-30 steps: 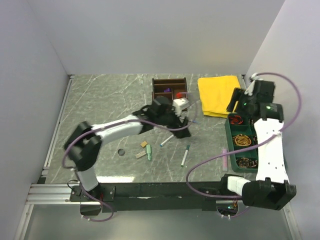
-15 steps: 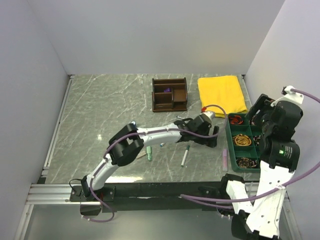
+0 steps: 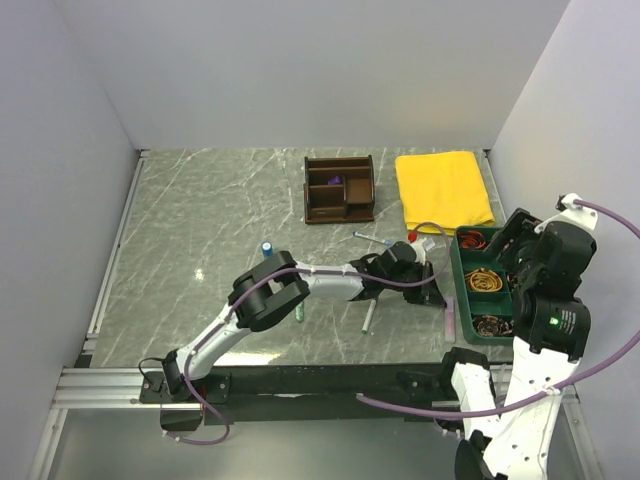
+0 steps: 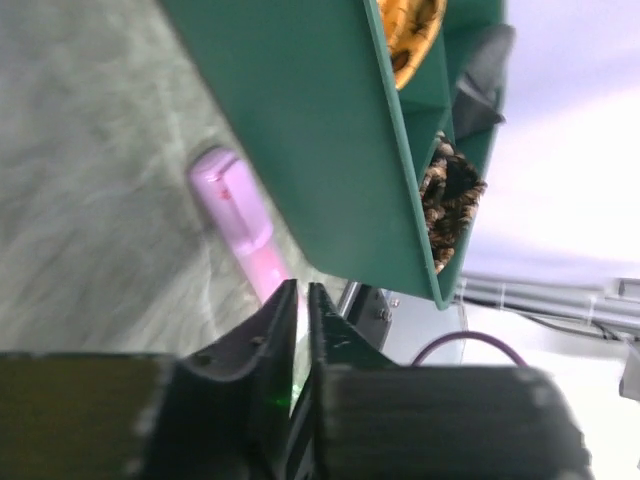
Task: Sort the stationery into containers
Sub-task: Move the pen to the center of the board.
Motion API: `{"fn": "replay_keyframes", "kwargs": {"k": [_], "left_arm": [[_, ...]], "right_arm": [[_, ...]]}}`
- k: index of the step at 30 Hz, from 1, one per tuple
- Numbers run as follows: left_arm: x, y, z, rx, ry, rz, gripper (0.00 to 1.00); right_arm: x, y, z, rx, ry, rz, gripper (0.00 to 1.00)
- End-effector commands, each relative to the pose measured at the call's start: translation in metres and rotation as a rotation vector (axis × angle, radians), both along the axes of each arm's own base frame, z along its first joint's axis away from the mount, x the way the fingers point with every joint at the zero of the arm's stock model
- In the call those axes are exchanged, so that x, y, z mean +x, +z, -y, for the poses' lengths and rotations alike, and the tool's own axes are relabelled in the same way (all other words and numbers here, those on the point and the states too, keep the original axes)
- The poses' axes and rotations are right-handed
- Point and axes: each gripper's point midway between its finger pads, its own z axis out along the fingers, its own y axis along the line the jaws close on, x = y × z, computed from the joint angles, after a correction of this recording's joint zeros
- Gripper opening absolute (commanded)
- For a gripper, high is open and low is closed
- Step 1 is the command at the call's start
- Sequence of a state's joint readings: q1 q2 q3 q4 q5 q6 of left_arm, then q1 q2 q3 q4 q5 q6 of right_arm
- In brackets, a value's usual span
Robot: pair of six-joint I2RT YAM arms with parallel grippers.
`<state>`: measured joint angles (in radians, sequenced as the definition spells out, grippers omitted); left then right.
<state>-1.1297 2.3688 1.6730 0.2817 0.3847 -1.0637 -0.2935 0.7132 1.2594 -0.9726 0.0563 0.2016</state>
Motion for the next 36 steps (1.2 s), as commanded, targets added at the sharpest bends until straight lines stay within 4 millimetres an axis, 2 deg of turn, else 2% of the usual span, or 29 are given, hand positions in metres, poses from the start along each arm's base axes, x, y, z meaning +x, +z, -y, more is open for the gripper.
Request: {"fn": "replay_keyframes", "kwargs": {"k": [1,11,15,19,20,22,27,30,31,33,35,36], "left_arm": [[-0.02,0.049,0.022,-0.226,-0.09,-0.035,0.1],[-0.041,0.026,0.044,-0.19,-0.087,-0.041,0.12],[-0.04,0.005,0.05,-0.117,-0.047,-0.037,0.14],[-0.026,-0.014,0.048,-0.015,0.027,-0.018,0.15],[-0.02,-0.023,0.045,0.029,0.056,-0.006,0.15],[-0.013,-0.026,0.045,0.056,0.09,0.015,0.15],[0.01,-0.05,0.029,0.203,0.19,0.093,0.17],[0.016,-0.048,0.023,0.221,0.206,0.108,0.18],[0.015,-0.057,0.015,0.262,0.208,0.102,0.18],[0.02,-0.051,0.008,0.263,0.206,0.106,0.18],[0.029,-0.057,-0.008,0.293,0.215,0.124,0.17],[0.033,-0.046,-0.012,0.281,0.215,0.139,0.16]], "right_arm": [[-0.006,-0.007,-0.003,0.006,0.006,-0.005,0.75],[-0.013,-0.02,-0.005,0.011,0.008,-0.02,0.75],[-0.012,-0.022,-0.006,0.019,0.011,-0.021,0.76],[-0.012,-0.022,-0.006,0.023,0.011,-0.017,0.76],[-0.011,-0.023,-0.006,0.025,0.01,-0.016,0.76],[-0.011,-0.024,-0.006,0.033,0.008,-0.016,0.76],[-0.009,-0.032,-0.006,0.046,0.006,-0.028,0.75],[-0.007,-0.032,-0.005,0.053,0.0,-0.027,0.75],[-0.006,-0.032,-0.005,0.054,0.0,-0.025,0.75],[-0.004,-0.031,-0.004,0.056,-0.005,-0.021,0.75],[-0.001,-0.03,-0.007,0.072,0.013,-0.015,0.75],[0.0,-0.03,-0.008,0.079,0.017,-0.012,0.75]]}}
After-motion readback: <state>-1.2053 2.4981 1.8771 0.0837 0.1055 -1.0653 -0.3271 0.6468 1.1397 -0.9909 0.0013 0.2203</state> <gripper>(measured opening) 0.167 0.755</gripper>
